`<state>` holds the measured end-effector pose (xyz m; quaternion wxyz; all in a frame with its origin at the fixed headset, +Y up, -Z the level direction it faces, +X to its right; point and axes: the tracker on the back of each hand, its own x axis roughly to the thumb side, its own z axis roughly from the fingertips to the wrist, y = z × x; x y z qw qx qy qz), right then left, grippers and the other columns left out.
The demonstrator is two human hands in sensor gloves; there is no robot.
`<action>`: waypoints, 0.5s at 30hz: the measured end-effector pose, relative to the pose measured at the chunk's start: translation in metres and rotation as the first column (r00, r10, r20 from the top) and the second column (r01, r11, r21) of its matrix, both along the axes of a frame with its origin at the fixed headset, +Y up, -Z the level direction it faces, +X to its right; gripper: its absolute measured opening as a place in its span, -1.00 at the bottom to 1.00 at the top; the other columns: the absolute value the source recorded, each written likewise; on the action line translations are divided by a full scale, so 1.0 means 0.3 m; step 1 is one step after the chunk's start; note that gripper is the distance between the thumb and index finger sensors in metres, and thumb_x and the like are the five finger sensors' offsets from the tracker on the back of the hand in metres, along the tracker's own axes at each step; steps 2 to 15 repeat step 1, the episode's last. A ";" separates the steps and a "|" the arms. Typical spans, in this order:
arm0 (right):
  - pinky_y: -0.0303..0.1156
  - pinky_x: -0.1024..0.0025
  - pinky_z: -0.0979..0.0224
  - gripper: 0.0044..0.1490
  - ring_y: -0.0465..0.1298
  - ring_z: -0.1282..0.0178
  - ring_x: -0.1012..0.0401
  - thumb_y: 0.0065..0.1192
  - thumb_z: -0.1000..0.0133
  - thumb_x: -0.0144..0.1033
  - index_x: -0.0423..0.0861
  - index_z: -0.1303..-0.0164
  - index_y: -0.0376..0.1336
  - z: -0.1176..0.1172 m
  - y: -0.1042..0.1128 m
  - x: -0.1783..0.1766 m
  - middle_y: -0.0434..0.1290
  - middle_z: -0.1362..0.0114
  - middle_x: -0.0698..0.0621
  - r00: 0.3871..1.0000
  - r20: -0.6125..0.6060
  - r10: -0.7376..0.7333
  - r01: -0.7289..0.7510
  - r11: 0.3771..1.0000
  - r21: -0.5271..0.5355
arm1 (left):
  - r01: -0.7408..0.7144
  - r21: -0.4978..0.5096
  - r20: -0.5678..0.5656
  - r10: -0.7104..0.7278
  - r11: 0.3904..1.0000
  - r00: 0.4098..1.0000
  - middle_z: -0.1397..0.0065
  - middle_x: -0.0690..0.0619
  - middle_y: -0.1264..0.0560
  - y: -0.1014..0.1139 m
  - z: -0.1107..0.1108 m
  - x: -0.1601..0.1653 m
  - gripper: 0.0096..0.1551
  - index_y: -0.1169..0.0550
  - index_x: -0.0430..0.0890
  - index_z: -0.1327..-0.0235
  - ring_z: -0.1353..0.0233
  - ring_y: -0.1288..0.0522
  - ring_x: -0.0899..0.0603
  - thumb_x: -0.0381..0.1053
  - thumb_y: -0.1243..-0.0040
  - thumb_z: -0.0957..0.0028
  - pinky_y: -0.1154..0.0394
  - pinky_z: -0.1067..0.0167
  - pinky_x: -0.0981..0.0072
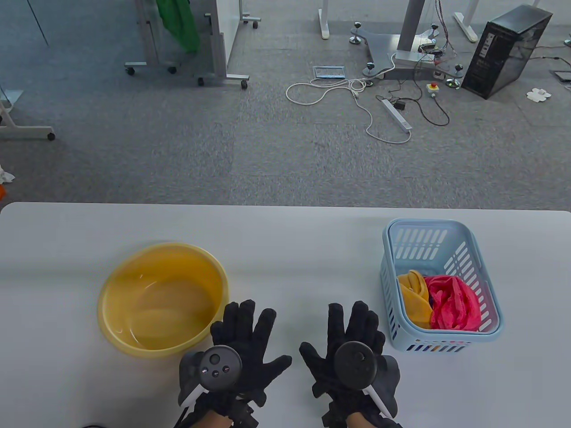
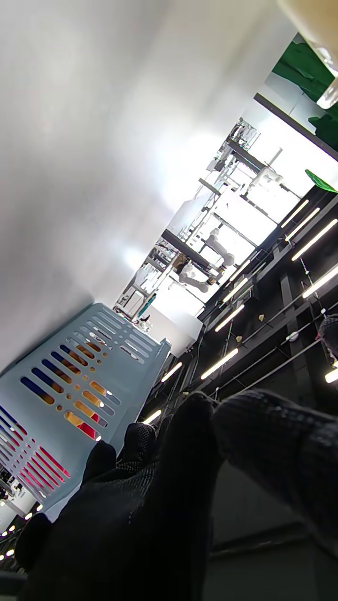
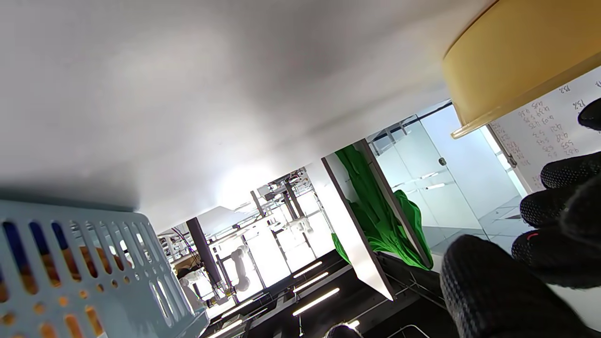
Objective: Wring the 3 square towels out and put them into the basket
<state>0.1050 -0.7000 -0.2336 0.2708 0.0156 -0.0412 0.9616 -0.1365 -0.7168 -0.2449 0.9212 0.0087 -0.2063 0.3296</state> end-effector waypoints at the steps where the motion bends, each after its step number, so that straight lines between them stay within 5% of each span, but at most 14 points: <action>1: -0.40 -0.55 -0.48 0.31 -0.45 -0.57 -0.43 0.40 -0.15 0.21 -0.13 -0.76 -0.28 -0.001 -0.002 0.001 -0.52 -0.64 -0.38 1.000 0.000 -0.001 0.001 1.000 -0.002 | 0.000 -0.003 0.001 0.000 1.000 1.000 -0.74 -0.19 0.26 -0.001 0.000 0.001 0.12 -0.04 0.14 -0.75 -0.67 0.44 -0.42 0.33 -0.45 -0.11 0.41 -0.32 -0.59; 15: -0.40 -0.55 -0.48 0.31 -0.45 -0.57 -0.43 0.40 -0.15 0.21 -0.13 -0.76 -0.28 -0.001 -0.002 0.001 -0.52 -0.64 -0.38 1.000 0.000 -0.001 0.001 1.000 -0.002 | 0.000 -0.003 0.001 0.000 1.000 1.000 -0.74 -0.19 0.26 -0.001 0.000 0.001 0.12 -0.04 0.14 -0.75 -0.67 0.44 -0.42 0.33 -0.45 -0.11 0.41 -0.32 -0.59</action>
